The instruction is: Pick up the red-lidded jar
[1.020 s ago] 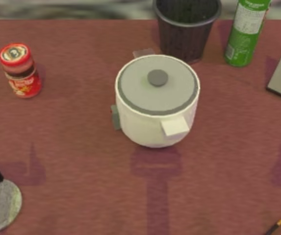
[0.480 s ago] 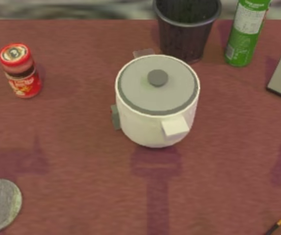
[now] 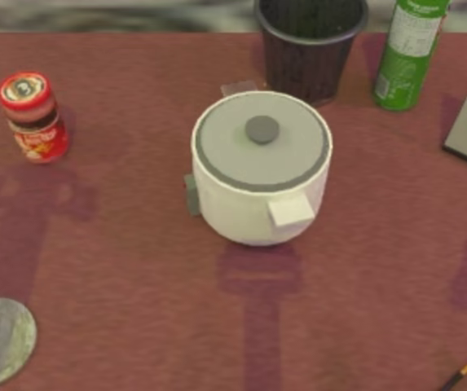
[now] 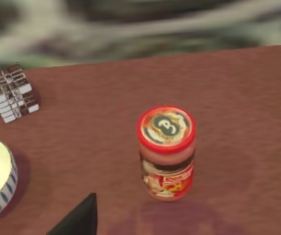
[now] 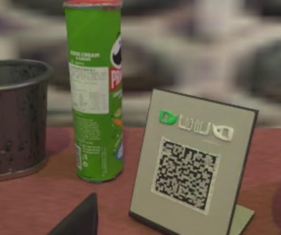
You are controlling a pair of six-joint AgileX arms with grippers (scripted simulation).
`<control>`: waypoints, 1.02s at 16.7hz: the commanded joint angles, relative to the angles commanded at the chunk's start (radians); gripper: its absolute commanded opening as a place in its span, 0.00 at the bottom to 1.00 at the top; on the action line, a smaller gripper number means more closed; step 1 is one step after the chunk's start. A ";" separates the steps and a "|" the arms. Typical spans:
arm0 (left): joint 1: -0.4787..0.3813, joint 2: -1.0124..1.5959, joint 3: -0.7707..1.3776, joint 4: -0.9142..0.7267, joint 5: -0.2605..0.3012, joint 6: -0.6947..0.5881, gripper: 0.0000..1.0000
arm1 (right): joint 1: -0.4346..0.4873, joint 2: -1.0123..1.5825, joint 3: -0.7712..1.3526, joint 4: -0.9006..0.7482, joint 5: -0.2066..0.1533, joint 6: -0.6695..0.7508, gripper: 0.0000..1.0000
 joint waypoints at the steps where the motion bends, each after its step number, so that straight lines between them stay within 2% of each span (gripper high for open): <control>1: -0.002 0.101 0.094 -0.063 0.002 0.008 1.00 | 0.000 0.000 0.000 0.000 0.000 0.000 1.00; 10: -0.003 1.039 0.958 -0.624 0.011 0.072 1.00 | 0.000 0.000 0.000 0.000 0.000 0.000 1.00; 17: 0.013 1.562 1.487 -0.908 0.004 0.099 1.00 | 0.000 0.000 0.000 0.000 0.000 0.000 1.00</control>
